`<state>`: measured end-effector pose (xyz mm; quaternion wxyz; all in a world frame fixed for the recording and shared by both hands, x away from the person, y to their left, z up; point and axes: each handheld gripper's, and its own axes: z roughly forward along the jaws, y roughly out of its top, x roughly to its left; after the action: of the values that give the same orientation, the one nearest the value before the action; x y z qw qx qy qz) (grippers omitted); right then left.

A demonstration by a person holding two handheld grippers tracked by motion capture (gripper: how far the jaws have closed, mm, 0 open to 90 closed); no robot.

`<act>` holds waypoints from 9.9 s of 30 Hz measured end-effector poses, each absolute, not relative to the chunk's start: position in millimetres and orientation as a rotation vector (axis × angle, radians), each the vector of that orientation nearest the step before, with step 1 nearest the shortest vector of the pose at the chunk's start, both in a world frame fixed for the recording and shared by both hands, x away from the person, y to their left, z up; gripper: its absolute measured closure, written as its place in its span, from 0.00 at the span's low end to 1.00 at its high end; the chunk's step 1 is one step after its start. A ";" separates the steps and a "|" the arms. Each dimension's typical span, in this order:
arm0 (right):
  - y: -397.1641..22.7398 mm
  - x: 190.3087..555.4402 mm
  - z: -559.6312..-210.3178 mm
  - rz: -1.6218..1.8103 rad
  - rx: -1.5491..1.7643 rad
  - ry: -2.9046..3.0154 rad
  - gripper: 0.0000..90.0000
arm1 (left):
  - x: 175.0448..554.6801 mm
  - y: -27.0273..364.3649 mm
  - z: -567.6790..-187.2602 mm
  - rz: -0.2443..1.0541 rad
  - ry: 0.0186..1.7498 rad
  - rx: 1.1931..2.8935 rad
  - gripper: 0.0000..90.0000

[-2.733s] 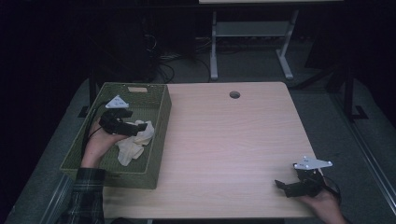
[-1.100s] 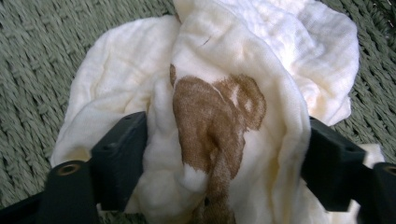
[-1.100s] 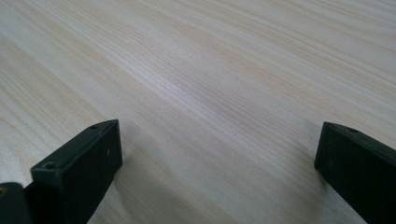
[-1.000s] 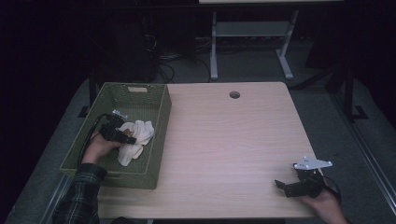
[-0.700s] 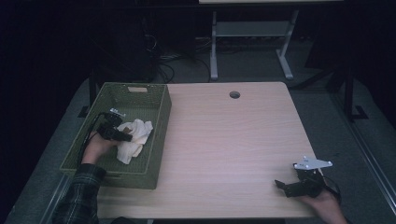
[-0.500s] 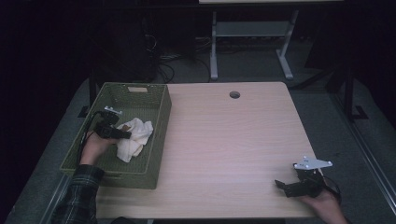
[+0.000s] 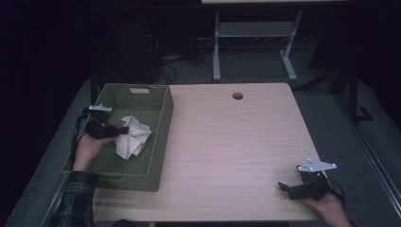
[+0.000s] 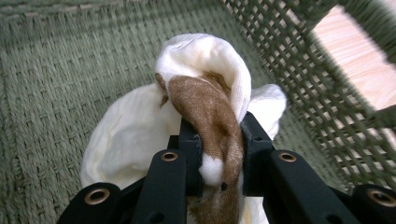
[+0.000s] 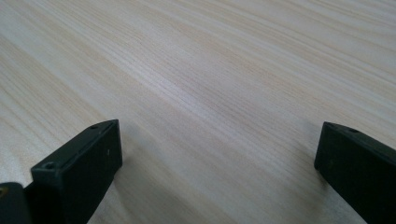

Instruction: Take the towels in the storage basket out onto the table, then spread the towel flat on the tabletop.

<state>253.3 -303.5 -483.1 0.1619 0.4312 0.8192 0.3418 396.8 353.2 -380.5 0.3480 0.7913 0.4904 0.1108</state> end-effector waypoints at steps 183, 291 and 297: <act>-216.4 315.5 -403.7 1.267 0.979 2.348 0.52 | 318.0 100.6 -454.3 0.208 0.677 2.247 0.40; -261.7 283.3 -448.3 1.165 1.033 2.464 0.98 | 358.8 82.0 -387.1 0.273 0.703 2.063 0.97; -283.8 271.4 -437.6 1.191 1.038 2.417 0.99 | 373.4 96.2 -383.1 0.295 0.778 2.025 0.97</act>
<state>271.4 -283.8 -437.6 0.1265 0.3567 0.8303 0.4091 373.4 96.2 -383.1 0.4583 0.8221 0.3158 0.1198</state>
